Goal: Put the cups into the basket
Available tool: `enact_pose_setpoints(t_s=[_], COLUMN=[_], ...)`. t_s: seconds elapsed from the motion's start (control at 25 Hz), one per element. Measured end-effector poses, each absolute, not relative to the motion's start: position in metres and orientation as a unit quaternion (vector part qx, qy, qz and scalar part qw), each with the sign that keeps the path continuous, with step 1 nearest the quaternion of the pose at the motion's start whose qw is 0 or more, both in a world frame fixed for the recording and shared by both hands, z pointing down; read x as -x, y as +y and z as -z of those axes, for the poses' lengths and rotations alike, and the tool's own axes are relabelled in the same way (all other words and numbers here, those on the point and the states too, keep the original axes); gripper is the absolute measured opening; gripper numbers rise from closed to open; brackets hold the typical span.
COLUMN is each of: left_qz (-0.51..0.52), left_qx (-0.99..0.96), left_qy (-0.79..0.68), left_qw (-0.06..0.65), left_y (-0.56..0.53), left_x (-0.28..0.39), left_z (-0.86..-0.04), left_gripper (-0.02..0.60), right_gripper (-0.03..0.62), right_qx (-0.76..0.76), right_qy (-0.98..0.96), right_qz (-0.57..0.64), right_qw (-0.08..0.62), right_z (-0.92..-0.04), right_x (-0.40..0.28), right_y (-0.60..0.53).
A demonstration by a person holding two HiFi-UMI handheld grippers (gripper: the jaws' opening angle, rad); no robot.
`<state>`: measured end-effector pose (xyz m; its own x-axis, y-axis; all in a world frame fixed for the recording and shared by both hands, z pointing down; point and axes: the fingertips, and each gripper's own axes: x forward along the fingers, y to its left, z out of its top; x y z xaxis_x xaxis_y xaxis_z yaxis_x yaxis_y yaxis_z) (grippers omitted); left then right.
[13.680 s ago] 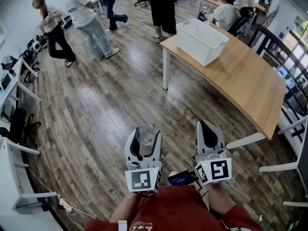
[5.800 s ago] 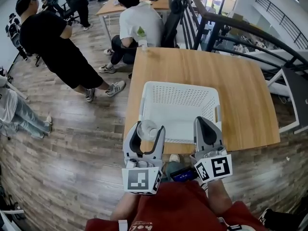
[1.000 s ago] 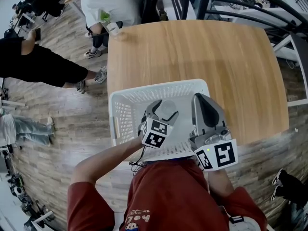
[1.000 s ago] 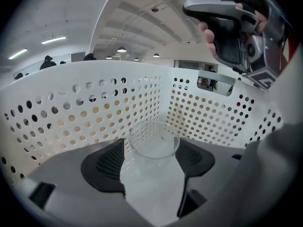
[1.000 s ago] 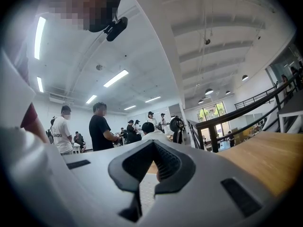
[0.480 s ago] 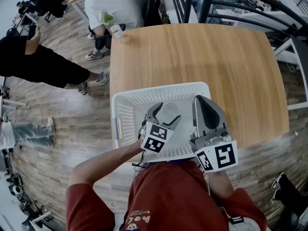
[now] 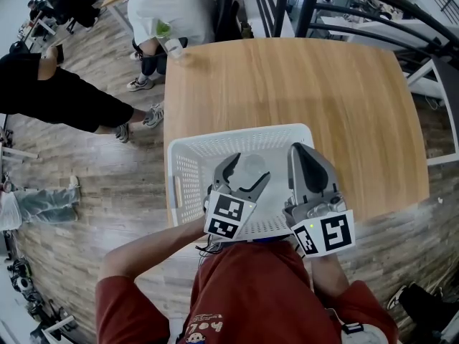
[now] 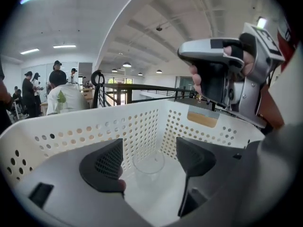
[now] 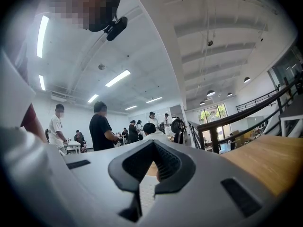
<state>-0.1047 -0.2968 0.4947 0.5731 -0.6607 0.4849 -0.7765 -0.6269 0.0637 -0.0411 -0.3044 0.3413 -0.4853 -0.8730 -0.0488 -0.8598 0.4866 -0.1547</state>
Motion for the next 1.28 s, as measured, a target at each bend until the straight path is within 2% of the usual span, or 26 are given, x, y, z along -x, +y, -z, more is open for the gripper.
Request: enact_pose_setpoints(t_s=[0.16,0.48,0.64,1.08,1.28], left_qz=[-0.179,-0.08,-0.063,0.02,0.043], left_qx=[-0.888,-0.908,-0.906,-0.876,-0.857], left_qy=[-0.411,-0.41,-0.412,-0.456,-0.491], left_qw=[0.101,-0.023,-0.072,-0.154,-0.15], left_y=[-0.294,-0.273,-0.266,-0.238,-0.236], left_x=[0.103,0.097,0.101,0.127,0.152], left_z=[-0.465,-0.396,-0.37,-0.306,-0.288], left_gripper=[0.341,0.339,0.339,0.337,0.317], right_gripper=[0.005,0.005,0.005,0.005,0.005], right_qx=[0.503,0.501,0.502,0.499,0.497], right_qy=[0.86,0.861,0.861,0.863,0.865], right_qz=[0.057,0.054,0.052,0.046,0.04], right_qw=[0.062,0.064,0.063,0.059,0.057], right_z=[-0.34,-0.337,-0.336,-0.333,-0.329], right_x=[0.041,0.046,0.047,0.052,0.057], right_y=[-0.305,-0.304,-0.304,-0.301,-0.299])
